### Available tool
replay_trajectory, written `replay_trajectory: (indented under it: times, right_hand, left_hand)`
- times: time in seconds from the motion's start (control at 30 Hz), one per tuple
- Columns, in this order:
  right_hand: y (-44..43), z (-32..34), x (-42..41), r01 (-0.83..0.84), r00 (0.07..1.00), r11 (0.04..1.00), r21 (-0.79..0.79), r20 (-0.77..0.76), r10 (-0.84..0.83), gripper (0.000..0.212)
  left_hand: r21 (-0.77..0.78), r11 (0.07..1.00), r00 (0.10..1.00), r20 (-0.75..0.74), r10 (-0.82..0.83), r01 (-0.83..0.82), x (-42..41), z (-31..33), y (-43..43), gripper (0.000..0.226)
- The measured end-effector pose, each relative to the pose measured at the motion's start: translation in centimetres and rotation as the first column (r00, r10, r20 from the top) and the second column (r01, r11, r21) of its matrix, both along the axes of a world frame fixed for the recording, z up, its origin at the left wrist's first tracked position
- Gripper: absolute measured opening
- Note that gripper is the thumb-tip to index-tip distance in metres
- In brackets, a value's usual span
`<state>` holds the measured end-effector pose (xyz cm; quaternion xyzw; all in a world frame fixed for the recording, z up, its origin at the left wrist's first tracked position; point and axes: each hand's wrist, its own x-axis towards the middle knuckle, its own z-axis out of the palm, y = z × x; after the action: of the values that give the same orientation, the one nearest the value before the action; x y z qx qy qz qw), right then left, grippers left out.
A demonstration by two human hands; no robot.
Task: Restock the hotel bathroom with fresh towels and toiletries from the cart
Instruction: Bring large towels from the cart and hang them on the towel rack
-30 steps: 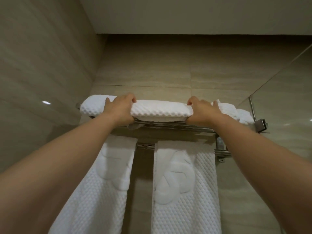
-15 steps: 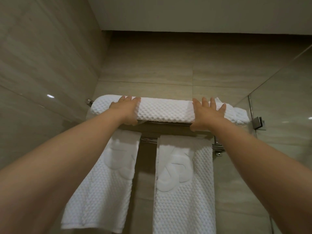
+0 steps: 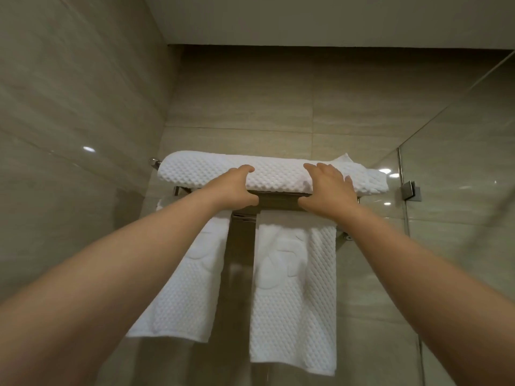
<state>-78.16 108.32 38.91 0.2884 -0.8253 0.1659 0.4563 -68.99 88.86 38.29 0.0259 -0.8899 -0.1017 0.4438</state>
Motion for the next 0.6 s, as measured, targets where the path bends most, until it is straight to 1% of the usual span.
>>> replay_trajectory:
  times: [0.07,0.17,0.27,0.33,0.47,0.6]
  right_hand:
    - [0.1,-1.3,1.6,-0.094,0.996,0.994,-0.052,0.007,0.094,0.079]
    - [0.3,-3.7,4.7,-0.220,0.969,0.961,-0.167,0.081,0.235,0.069]
    - [0.8,-6.3,8.0,-0.292,0.926,0.907,-0.304,0.147,0.348,0.061]
    - [1.2,-8.1,10.2,-0.335,0.881,0.852,-0.401,0.187,0.435,0.056]
    - [2.2,-12.0,14.5,-0.333,0.797,0.766,-0.549,0.270,0.540,0.053]
    - [3.3,-15.0,18.1,-0.270,0.731,0.711,-0.649,0.343,0.590,0.053]
  left_hand:
    - [0.055,0.998,0.999,-0.006,-0.032,0.032,1.2,-1.2,0.9,0.072]
    - [0.155,0.984,0.996,-0.024,-0.083,0.086,3.7,-3.4,2.1,0.065]
    - [0.266,0.951,0.987,-0.076,-0.142,0.158,6.5,-5.4,2.9,0.059]
    - [0.331,0.921,0.978,-0.110,-0.178,0.205,8.6,-6.7,3.4,0.054]
    - [0.476,0.826,0.953,-0.140,-0.267,0.301,12.2,-9.7,5.1,0.051]
    - [0.591,0.735,0.942,-0.176,-0.285,0.333,15.3,-12.2,7.5,0.045]
